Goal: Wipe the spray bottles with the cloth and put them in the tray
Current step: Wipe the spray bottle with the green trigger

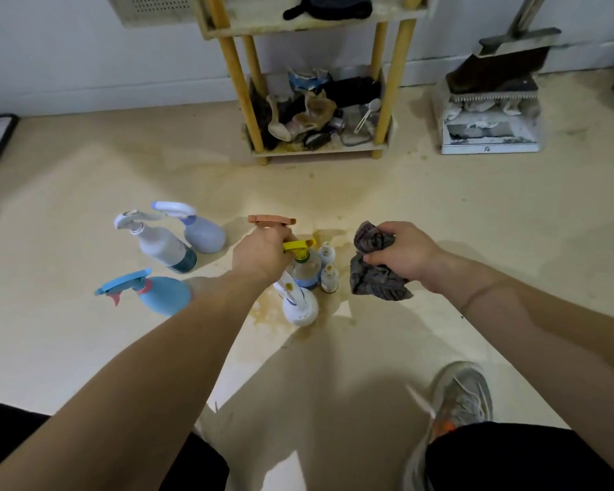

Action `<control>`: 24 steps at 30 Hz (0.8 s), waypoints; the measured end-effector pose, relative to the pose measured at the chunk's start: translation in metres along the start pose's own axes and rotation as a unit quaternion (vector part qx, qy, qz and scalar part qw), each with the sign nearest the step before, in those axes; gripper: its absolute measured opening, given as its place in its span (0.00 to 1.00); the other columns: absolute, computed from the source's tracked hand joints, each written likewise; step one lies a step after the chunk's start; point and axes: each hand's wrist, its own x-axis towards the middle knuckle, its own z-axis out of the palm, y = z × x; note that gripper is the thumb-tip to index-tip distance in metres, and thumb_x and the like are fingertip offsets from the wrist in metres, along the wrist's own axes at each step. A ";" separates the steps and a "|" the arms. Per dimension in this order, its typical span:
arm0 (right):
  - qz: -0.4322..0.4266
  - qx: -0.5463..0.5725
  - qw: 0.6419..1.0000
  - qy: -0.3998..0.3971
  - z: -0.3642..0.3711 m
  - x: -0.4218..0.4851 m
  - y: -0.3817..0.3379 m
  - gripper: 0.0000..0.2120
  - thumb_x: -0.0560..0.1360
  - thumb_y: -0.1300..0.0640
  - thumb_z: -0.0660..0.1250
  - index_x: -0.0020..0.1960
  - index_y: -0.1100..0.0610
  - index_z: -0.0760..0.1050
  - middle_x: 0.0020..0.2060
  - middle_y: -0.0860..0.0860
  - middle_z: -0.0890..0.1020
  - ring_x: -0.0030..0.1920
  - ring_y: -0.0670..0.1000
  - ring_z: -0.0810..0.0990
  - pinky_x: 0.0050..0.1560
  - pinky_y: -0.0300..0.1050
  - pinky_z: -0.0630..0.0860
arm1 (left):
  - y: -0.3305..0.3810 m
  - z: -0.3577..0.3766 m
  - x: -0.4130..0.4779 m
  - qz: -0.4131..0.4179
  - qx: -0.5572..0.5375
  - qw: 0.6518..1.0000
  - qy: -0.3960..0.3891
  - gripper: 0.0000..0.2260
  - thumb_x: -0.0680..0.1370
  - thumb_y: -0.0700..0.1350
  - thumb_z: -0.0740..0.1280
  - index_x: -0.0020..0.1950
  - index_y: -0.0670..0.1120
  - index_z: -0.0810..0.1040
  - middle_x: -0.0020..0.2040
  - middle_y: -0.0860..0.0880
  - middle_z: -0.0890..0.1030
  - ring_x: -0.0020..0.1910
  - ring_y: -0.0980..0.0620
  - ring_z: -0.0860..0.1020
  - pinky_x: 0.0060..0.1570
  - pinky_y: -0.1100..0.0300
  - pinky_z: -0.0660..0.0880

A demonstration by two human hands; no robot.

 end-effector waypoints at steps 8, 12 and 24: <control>-0.013 0.018 1.000 0.014 -0.013 -0.004 -0.013 0.11 0.73 0.61 0.75 0.53 0.53 0.78 0.48 0.52 0.82 0.51 0.57 0.82 0.53 0.52 0.81 | 0.000 -0.012 0.003 0.016 -0.025 0.999 0.023 0.06 0.79 0.46 0.68 0.51 0.54 0.84 0.53 0.54 0.84 0.49 0.47 0.80 0.42 0.54 0.78; -0.025 0.025 0.999 0.022 -0.023 -0.015 -0.025 0.12 0.73 0.61 0.75 0.55 0.53 0.78 0.50 0.53 0.82 0.52 0.57 0.82 0.50 0.50 0.80 | 0.010 -0.035 0.000 -0.002 -0.038 0.999 0.030 0.08 0.79 0.47 0.67 0.55 0.54 0.83 0.50 0.49 0.83 0.46 0.44 0.79 0.38 0.57 0.72; -0.149 0.090 0.981 0.089 -0.072 -0.096 -0.108 0.23 0.75 0.59 0.71 0.66 0.45 0.67 0.57 0.54 0.80 0.53 0.56 0.82 0.53 0.54 0.81 | 0.042 -0.168 -0.059 0.105 -0.125 0.984 0.077 0.01 0.78 0.48 0.71 0.48 0.52 0.79 0.37 0.55 0.79 0.37 0.54 0.77 0.33 0.59 0.69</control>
